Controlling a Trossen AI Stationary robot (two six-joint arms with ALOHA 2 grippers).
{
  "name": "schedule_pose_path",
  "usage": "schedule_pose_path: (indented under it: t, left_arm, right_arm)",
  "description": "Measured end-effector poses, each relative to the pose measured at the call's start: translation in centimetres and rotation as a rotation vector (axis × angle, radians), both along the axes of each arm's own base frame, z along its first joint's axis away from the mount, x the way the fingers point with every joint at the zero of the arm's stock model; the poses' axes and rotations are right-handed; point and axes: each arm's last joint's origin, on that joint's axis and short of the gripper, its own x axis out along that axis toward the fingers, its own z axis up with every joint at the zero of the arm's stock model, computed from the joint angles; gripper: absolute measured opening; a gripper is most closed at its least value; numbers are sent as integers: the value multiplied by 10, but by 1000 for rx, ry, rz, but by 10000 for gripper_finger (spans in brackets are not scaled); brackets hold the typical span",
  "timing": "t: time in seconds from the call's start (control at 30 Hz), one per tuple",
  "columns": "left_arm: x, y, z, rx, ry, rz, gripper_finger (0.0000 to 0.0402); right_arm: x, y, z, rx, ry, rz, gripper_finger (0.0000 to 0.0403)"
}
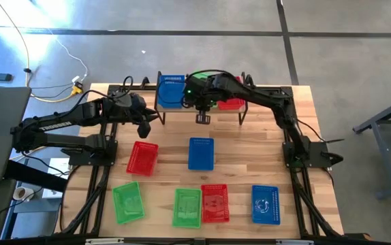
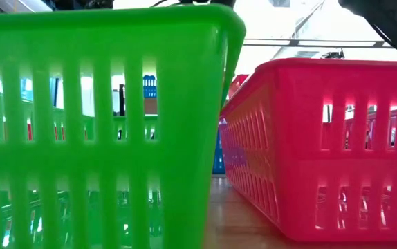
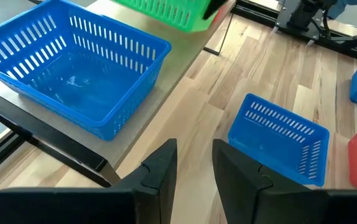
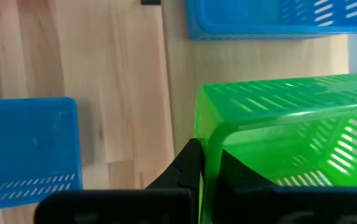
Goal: Stack baskets on shelf by color
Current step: Put the top right green bin on the shelf
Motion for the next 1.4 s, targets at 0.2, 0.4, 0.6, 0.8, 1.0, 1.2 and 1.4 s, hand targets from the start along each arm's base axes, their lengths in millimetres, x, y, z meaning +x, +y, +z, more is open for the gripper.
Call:
schedule_pose_path:
  t: [0.2,0.4,0.6,0.8,1.0,1.2,1.4]
  left_arm:
    - [0,0,0,-10,-6,5,92]
    - [0,0,0,-12,-7,7,92]
    - [0,0,0,-12,-7,7,92]
    - [0,0,0,-12,-7,8,92]
    - [0,0,0,-12,-7,8,92]
    - [0,0,0,-12,-7,7,92]
    - [0,0,0,-12,-7,7,92]
  right_arm:
    - [7,-2,-14,1,47,21,0]
    - [8,-3,-14,-22,39,25,0]
    - [8,-9,-17,-7,44,31,0]
    - [9,-12,-22,-15,62,21,0]
    - [11,-12,-24,8,56,27,0]
    - [12,-13,-24,1,51,32,0]
    - [12,-13,-24,-15,50,29,0]
